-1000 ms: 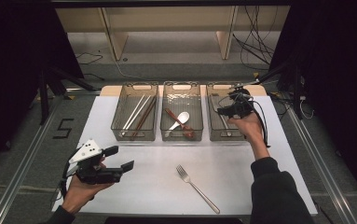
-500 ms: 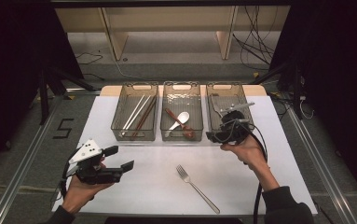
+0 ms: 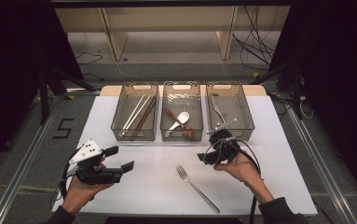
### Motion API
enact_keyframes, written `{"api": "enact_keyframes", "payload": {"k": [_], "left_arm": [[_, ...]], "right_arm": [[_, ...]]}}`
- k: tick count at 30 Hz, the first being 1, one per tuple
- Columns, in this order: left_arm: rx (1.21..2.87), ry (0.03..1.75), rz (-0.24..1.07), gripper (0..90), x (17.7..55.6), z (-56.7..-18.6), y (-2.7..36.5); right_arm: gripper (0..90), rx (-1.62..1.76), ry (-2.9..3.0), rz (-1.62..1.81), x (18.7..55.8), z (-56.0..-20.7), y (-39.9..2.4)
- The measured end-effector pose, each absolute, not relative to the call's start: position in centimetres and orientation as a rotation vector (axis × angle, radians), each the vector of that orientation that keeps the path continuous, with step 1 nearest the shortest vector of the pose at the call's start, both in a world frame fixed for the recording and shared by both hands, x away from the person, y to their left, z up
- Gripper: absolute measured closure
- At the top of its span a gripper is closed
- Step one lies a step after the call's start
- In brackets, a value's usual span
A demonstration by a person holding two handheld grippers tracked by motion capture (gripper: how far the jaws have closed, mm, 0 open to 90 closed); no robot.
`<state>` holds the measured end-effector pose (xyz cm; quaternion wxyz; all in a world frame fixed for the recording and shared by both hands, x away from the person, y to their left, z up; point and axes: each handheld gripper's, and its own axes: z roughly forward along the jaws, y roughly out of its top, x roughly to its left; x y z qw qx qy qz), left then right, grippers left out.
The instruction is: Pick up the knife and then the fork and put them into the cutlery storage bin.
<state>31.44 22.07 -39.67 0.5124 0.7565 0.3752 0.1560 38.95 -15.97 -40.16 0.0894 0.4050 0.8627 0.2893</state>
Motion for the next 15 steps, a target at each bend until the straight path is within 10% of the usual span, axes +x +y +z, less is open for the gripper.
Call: {"api": "enact_keyframes", "payload": {"k": [15], "left_arm": [[1.814,0.909,0.356,16.7,31.5,-39.8,22.1]], "right_arm": [[31.2,1.125,2.639,0.799,36.6,-41.0,-14.9]]}}
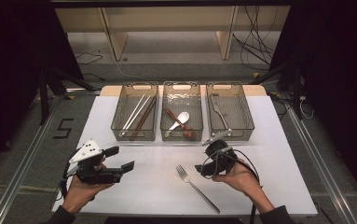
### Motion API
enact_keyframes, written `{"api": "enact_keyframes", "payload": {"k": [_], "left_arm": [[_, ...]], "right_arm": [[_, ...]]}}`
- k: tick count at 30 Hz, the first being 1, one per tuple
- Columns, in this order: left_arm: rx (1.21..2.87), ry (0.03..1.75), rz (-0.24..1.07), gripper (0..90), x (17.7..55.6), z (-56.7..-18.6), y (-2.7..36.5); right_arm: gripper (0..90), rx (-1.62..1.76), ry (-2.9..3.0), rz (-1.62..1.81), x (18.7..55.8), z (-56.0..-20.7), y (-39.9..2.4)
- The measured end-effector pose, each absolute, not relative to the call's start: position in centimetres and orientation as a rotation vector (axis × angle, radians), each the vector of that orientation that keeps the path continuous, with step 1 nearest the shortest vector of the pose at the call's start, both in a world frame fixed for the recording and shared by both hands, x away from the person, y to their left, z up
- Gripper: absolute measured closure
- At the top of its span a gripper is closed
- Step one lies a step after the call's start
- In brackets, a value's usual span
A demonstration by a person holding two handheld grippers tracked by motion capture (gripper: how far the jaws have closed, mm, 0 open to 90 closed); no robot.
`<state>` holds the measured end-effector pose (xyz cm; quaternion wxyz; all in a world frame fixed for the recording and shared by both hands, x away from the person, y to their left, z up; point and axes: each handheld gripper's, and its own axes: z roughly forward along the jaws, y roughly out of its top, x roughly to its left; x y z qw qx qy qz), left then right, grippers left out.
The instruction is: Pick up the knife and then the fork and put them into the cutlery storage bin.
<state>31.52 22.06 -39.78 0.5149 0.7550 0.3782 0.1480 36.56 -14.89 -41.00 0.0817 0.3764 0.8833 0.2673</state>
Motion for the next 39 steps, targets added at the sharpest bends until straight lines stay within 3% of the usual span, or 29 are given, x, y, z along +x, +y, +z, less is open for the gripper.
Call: {"api": "enact_keyframes", "payload": {"k": [25,39], "left_arm": [[1.788,0.922,0.316,16.6,31.7,-40.0,22.0],[1.791,0.920,0.319,16.6,31.7,-40.0,22.0]], "right_arm": [[31.7,1.039,2.766,0.649,34.9,-42.5,-13.7],[46.1,0.986,2.829,0.586,34.6,-43.6,-13.2]]}}
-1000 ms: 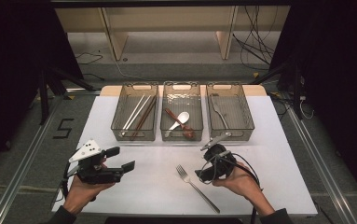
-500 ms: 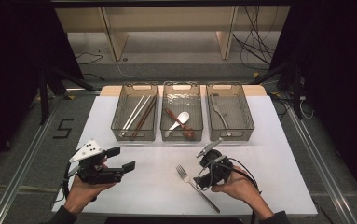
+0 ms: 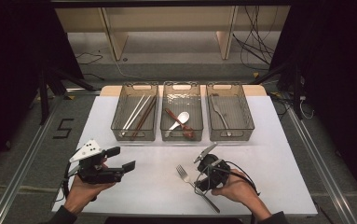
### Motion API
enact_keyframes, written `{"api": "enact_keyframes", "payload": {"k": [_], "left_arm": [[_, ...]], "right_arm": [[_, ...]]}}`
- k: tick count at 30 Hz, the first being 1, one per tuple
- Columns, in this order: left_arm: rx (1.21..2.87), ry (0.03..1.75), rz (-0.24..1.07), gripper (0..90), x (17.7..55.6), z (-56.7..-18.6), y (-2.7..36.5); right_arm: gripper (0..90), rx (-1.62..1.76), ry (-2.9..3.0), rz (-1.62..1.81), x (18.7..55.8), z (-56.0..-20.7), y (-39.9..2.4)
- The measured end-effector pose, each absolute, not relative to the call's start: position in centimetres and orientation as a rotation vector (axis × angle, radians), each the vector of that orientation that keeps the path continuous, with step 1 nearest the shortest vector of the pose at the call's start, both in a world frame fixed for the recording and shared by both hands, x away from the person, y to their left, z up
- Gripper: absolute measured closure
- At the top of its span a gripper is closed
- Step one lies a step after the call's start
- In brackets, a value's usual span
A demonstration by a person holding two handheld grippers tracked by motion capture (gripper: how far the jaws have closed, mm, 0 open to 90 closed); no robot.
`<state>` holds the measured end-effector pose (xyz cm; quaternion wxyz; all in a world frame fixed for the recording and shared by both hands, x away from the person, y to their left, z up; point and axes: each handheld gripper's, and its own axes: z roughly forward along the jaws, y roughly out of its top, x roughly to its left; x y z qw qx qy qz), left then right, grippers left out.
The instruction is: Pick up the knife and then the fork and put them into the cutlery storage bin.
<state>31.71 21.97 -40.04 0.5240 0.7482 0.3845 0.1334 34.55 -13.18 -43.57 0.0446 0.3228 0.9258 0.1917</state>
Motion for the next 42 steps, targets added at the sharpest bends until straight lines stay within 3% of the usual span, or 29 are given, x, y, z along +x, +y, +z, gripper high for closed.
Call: {"api": "enact_keyframes", "payload": {"k": [16,28,37,42], "left_arm": [[1.794,0.923,0.319,16.6,31.8,-40.1,21.9],[1.795,0.922,0.318,16.6,31.8,-40.1,21.9],[1.795,0.922,0.318,16.6,31.8,-40.1,21.9],[1.798,0.921,0.314,16.6,31.8,-40.2,21.8]], "right_arm": [[53.5,0.945,2.888,0.493,34.3,-45.0,-12.2],[62.3,0.860,2.930,0.417,34.0,-45.8,-11.7],[75.2,0.873,2.925,0.390,34.4,-45.8,-12.1],[76.9,0.867,2.935,0.378,34.7,-45.8,-12.0]]}}
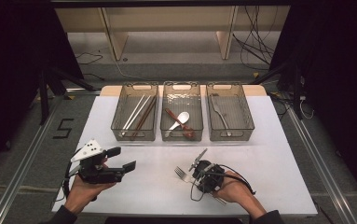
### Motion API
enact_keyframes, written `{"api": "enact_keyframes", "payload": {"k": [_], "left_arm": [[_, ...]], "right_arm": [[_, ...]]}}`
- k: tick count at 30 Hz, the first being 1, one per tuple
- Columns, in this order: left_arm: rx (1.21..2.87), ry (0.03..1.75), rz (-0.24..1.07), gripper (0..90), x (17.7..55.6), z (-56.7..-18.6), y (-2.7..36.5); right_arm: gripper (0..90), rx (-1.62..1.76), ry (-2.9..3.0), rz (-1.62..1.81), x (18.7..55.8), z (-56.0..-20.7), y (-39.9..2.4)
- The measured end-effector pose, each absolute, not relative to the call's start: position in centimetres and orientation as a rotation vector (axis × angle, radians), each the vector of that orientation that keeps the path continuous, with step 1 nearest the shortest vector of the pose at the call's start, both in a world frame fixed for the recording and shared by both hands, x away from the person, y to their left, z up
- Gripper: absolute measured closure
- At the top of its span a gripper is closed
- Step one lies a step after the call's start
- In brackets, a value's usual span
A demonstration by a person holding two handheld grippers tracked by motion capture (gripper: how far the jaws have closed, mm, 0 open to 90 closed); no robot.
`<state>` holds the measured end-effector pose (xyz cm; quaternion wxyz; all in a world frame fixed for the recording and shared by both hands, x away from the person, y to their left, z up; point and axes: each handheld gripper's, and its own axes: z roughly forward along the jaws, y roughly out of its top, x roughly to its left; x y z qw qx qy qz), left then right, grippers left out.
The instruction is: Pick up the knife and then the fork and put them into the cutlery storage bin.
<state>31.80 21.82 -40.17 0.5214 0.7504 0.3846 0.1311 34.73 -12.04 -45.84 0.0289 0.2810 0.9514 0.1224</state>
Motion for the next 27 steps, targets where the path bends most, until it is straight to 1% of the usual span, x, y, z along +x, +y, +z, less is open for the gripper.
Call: {"api": "enact_keyframes", "payload": {"k": [8,18,27], "left_arm": [[1.803,0.921,0.310,16.6,31.81,-40.20,21.70],[1.796,0.922,0.315,16.6,31.78,-40.11,21.87],[1.799,0.920,0.314,16.6,31.78,-40.12,21.80]], "right_arm": [[83.7,0.846,2.942,0.348,35.01,-45.83,-11.88],[85.2,0.806,2.959,0.320,35.12,-45.70,-11.70],[85.2,0.789,2.962,0.338,35.38,-45.63,-12.35]]}}
